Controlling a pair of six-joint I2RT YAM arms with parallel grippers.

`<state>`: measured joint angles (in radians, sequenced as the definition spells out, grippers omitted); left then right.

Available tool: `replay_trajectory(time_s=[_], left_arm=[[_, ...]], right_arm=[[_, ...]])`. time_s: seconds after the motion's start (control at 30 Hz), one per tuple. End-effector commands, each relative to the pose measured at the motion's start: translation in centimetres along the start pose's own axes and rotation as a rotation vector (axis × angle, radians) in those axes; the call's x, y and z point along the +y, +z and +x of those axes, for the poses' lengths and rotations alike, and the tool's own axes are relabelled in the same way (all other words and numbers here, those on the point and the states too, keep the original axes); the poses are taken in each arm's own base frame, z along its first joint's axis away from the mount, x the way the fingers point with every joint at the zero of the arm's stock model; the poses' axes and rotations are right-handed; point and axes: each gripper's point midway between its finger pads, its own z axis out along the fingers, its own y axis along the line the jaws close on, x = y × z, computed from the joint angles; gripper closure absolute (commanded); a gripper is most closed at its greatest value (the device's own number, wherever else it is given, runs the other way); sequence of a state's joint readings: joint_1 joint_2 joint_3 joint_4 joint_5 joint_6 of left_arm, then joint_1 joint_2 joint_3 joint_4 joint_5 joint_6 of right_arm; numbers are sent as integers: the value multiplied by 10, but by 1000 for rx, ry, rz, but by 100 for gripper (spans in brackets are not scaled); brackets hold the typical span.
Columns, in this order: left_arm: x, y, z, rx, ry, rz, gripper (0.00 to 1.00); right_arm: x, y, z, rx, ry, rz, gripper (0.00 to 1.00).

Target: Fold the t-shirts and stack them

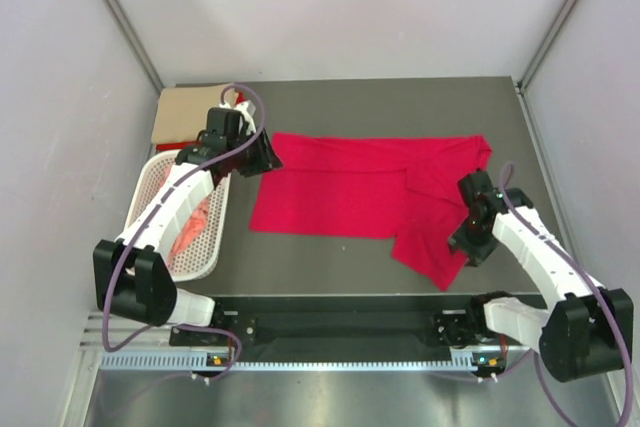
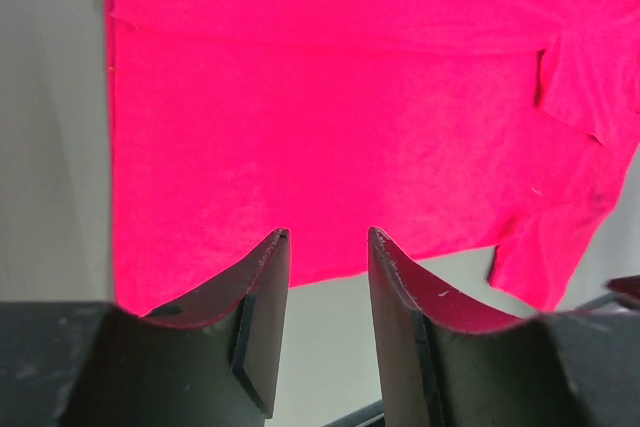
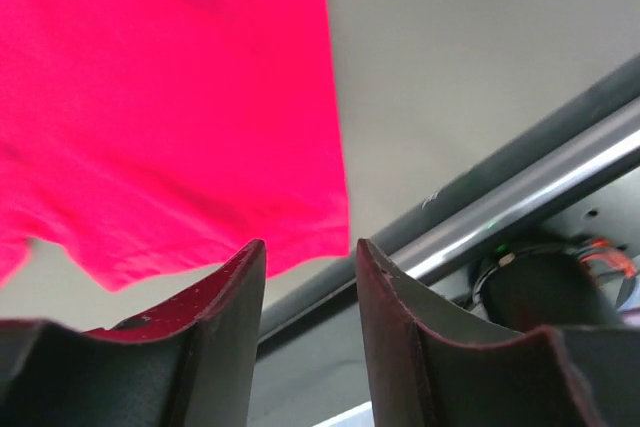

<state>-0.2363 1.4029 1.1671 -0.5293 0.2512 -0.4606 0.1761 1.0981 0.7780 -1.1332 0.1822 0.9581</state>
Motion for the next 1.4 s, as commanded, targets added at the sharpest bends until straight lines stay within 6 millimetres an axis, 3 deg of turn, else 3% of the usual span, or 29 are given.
replay_trajectory(time_s=[0.0, 0.03, 0.17, 0.3, 0.43, 1.0, 1.17, 1.37], left_arm=[[-6, -6, 9, 11, 7, 46, 58], [-6, -6, 10, 12, 0, 50, 58], [-5, -1, 17, 30, -21, 65, 57], [-5, 1, 19, 35, -31, 67, 58], [-5, 1, 16, 28, -26, 61, 58], [1, 3, 14, 4, -26, 37, 55], [-3, 13, 13, -10, -51, 68, 55], [-9, 35, 1, -7, -68, 106, 53]], right_arm=[[-1, 11, 27, 53, 82, 21, 60], [-1, 18, 39, 78, 69, 11, 61], [-6, 30, 54, 100, 102, 24, 67], [-3, 35, 59, 93, 133, -14, 74], [-4, 42, 64, 99, 136, -9, 73], [-1, 44, 62, 34, 104, 35, 70], [3, 50, 61, 27, 106, 37, 70], [12, 19, 27, -106, 102, 21, 69]])
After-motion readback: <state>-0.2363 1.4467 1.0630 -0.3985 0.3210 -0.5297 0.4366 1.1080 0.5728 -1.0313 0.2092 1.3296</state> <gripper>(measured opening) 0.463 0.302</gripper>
